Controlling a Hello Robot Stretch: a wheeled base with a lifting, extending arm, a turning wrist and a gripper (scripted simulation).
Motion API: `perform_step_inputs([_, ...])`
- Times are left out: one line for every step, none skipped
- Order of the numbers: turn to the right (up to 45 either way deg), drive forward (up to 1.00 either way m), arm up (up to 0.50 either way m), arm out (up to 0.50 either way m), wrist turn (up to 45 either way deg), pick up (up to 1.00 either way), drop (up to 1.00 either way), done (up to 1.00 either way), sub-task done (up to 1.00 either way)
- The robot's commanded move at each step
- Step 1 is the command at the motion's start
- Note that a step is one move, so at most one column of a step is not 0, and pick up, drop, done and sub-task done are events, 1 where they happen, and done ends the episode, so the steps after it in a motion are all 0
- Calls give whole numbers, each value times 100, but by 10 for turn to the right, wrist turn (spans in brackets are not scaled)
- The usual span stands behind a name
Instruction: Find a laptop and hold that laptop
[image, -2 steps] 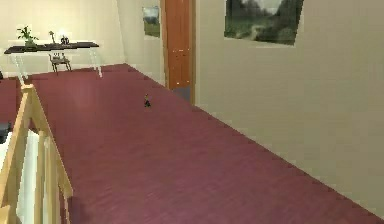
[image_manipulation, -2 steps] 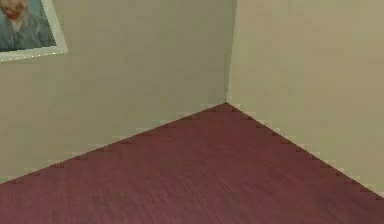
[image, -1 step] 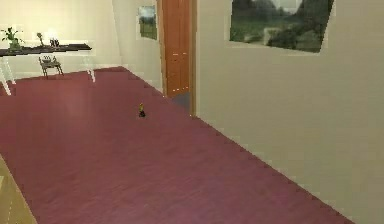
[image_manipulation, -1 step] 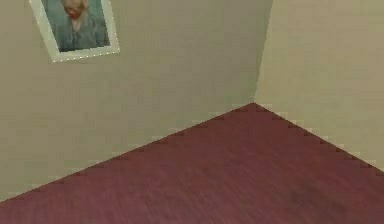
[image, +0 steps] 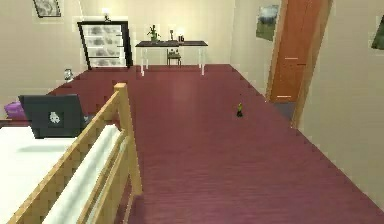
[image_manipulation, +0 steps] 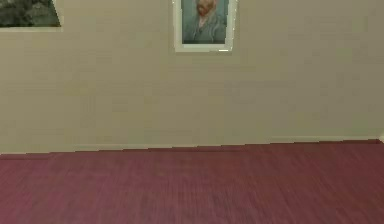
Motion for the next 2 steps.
perform_step_inputs([0, 50, 0, 0, 0, 0, 0, 0, 0])
perform_step_inputs([-450, 0, 0, 0, 0, 0, 0, 0, 0])
